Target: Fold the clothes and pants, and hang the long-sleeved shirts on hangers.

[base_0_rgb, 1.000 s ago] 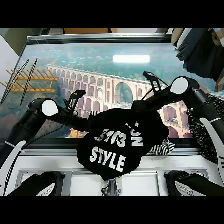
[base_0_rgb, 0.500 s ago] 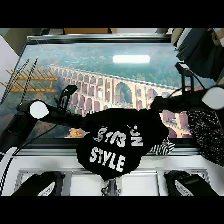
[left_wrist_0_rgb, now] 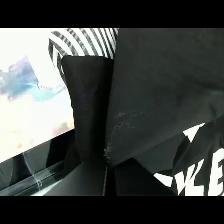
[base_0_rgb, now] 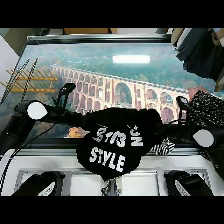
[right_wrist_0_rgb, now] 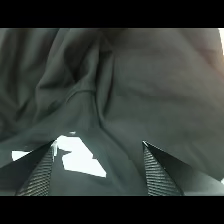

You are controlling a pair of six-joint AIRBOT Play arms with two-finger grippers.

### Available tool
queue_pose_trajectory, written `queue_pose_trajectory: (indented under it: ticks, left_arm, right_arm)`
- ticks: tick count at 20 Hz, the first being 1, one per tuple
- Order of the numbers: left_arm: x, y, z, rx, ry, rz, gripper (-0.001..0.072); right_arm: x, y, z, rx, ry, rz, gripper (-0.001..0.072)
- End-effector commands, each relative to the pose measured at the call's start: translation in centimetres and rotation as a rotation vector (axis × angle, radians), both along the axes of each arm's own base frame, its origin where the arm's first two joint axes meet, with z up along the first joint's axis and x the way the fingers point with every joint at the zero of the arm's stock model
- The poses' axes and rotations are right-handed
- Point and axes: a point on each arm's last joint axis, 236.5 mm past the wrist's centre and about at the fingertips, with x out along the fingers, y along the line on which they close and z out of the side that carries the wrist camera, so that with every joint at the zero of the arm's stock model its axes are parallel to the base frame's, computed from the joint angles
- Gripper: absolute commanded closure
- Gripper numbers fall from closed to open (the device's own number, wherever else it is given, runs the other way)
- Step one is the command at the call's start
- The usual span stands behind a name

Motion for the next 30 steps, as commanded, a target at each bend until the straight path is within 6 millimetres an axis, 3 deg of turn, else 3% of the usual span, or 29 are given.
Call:
queue_pose_trajectory:
  ticks: [1, 3, 6, 7, 8, 9, 10, 11, 12, 13, 16, 17, 18, 20, 22, 26, 30]
  left_arm:
    - [0.0, 0.0, 0.0, -0.002, 0.000, 0.001, 0.0693]
    - [0.0, -0.1, 0.1, -0.008, 0.001, 0.001, 0.0693]
    - [0.0, -0.1, 0.1, -0.008, 0.001, 0.001, 0.0694]
    - [0.0, -0.1, 0.1, -0.008, 0.001, 0.002, 0.0693]
    - [0.0, -0.1, 0.1, -0.008, 0.000, 0.002, 0.0693]
    - [0.0, -0.1, 0.1, -0.008, -0.001, 0.002, 0.0693]
    - [0.0, -0.1, 0.1, -0.008, -0.001, 0.003, 0.0694]
    - [0.0, -0.1, 0.1, -0.007, -0.002, 0.002, 0.0693]
    - [0.1, 0.0, 0.1, -0.001, -0.004, 0.004, 0.0693]
    - [0.2, 0.3, 0.1, 0.009, -0.010, 0.003, 0.0693]
    - [1.5, 0.6, 1.8, 0.026, -0.071, 0.004, 0.0691]
    - [2.0, 0.3, 2.9, 0.015, -0.098, 0.002, 0.0462]
    - [2.5, -0.2, 4.2, 0.004, -0.133, -0.005, 0.0086]
    - [3.3, -1.9, 6.8, -0.038, -0.195, 0.010, 0.0107]
    - [2.7, -5.6, 8.2, -0.090, -0.251, -0.038, 0.0107]
    - [2.3, -10.1, 5.2, 0.087, -0.362, -0.131, 0.0107]
    - [1.6, -16.9, 3.6, 0.097, -0.370, -0.244, 0.0107]
  right_arm:
    - [2.8, 0.2, -1.3, 0.024, -0.113, -0.028, 0.0120]
    - [4.5, -0.1, -1.6, 0.024, -0.148, -0.061, 0.0124]
    - [5.4, 0.0, -2.9, 0.030, -0.123, -0.085, 0.0128]
    - [5.7, 0.1, -3.1, 0.035, -0.124, -0.089, 0.0188]
    - [5.8, 0.5, -3.1, 0.042, -0.133, -0.076, 0.0333]
    - [6.0, 1.0, -2.8, 0.052, -0.152, -0.058, 0.0383]
    - [6.1, 1.4, -2.6, 0.056, -0.165, -0.041, 0.0384]
    - [6.0, 1.6, -2.6, 0.046, -0.173, -0.017, 0.0463]
    - [5.7, 1.7, -2.6, 0.026, -0.181, 0.025, 0.0663]
    - [5.4, 1.7, -2.6, 0.003, -0.188, 0.065, 0.0698]
    - [4.7, 0.9, -1.0, -0.094, -0.160, 0.155, 0.0698]
    - [4.5, 1.0, 0.2, -0.096, -0.140, 0.164, 0.0698]
    - [4.4, 1.2, 1.6, -0.087, -0.126, 0.164, 0.0699]
    - [4.7, 1.7, 4.5, -0.046, -0.119, 0.127, 0.0699]
    - [5.3, 1.9, 6.8, -0.005, -0.128, 0.074, 0.0699]
    - [5.4, 2.9, 8.6, 0.069, -0.122, 0.036, 0.0699]
    - [5.3, 3.1, 8.7, 0.081, -0.117, 0.037, 0.0698]
